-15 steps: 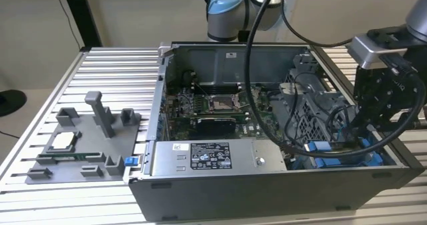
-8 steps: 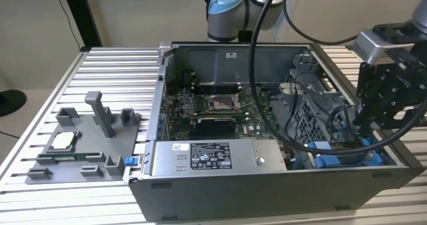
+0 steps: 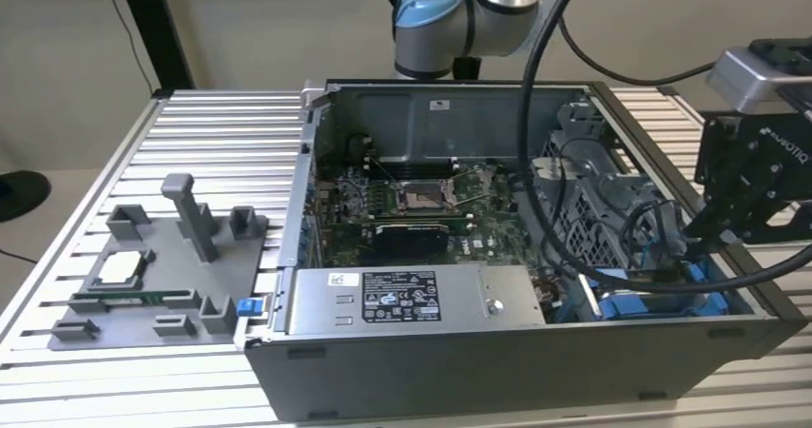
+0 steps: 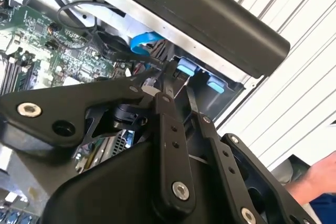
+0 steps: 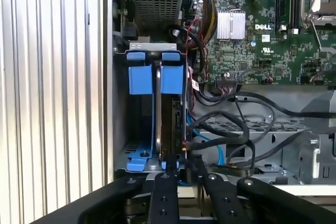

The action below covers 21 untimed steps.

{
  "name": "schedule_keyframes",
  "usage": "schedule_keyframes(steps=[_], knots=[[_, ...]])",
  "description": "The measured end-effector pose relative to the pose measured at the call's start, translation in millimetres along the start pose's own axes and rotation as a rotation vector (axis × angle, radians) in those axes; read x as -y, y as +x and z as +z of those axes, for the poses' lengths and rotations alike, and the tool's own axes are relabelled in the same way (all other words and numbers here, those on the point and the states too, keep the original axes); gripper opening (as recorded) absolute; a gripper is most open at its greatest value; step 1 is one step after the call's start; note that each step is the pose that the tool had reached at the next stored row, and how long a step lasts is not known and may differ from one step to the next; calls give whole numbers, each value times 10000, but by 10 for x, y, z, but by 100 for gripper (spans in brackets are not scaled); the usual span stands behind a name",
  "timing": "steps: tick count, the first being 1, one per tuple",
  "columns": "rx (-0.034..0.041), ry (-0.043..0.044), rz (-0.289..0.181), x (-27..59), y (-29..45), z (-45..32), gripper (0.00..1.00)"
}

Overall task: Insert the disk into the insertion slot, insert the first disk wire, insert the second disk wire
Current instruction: 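Insert the first disk wire, then insert the second disk wire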

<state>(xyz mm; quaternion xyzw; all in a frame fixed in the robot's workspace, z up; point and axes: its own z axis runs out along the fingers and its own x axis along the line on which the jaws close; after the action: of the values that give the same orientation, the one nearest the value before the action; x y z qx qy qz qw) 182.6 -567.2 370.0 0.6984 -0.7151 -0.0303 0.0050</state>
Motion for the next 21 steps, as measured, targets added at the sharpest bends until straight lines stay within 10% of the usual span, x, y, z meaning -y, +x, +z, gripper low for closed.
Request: schedule_keyframes(steps=[1,2,10,21], knots=[[-2,-109,4,24,-1,-2,0],[-5,-249,9,42,-1,-4,100],[-34,-1490,54,189,-5,-14,100],[-36,-1507,46,309,-9,46,100]])
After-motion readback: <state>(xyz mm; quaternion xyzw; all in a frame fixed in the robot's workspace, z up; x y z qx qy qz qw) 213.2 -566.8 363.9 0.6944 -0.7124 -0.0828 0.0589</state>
